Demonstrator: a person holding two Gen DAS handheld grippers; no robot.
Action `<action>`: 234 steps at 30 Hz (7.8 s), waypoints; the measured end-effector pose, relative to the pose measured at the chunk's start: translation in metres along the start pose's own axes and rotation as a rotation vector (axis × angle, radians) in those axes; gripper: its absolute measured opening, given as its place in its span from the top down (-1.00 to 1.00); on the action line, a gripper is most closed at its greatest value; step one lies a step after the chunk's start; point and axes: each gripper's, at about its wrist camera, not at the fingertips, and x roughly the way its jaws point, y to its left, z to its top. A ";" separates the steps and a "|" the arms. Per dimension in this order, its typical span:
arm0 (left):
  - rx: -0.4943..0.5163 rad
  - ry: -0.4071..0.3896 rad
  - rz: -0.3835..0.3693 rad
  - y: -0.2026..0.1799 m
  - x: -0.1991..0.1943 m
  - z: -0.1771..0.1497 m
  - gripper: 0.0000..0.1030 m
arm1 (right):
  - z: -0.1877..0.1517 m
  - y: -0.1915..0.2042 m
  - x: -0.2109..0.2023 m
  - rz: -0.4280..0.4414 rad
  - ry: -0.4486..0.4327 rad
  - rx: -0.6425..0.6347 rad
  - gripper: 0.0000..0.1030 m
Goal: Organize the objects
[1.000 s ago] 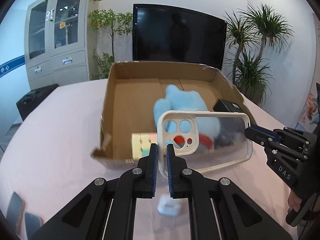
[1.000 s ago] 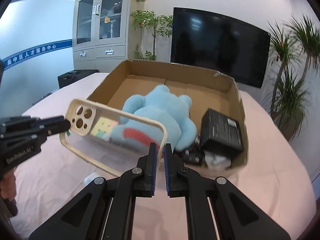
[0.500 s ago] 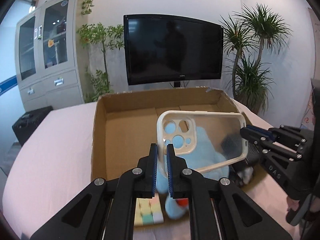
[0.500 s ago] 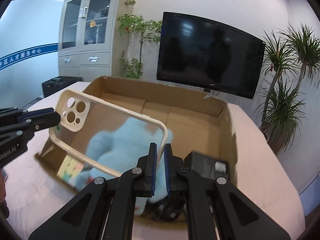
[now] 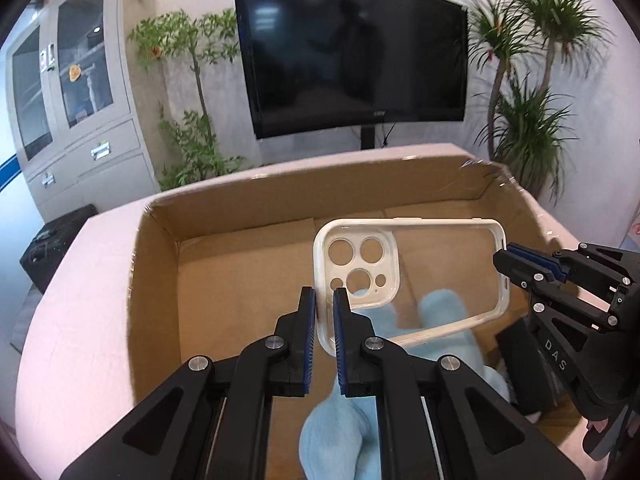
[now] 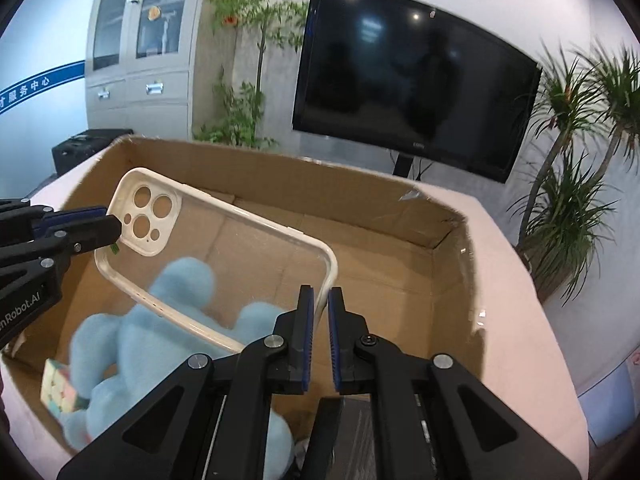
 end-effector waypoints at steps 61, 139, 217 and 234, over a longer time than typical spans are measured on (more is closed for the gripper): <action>0.144 0.386 -0.496 -0.040 -0.179 -0.336 -0.34 | -0.288 0.127 -0.167 0.729 0.174 -0.466 0.08; 0.412 0.228 -0.409 -0.053 -0.158 -0.238 0.20 | -0.203 0.133 -0.161 0.565 0.071 -0.594 0.20; -0.211 0.187 -0.016 -0.011 -0.117 -0.194 -0.74 | -0.146 0.056 -0.089 0.082 0.258 -0.106 -0.59; -0.262 0.210 0.117 -0.051 -0.151 -0.284 -0.75 | -0.213 0.021 -0.119 -0.034 0.283 0.160 -0.63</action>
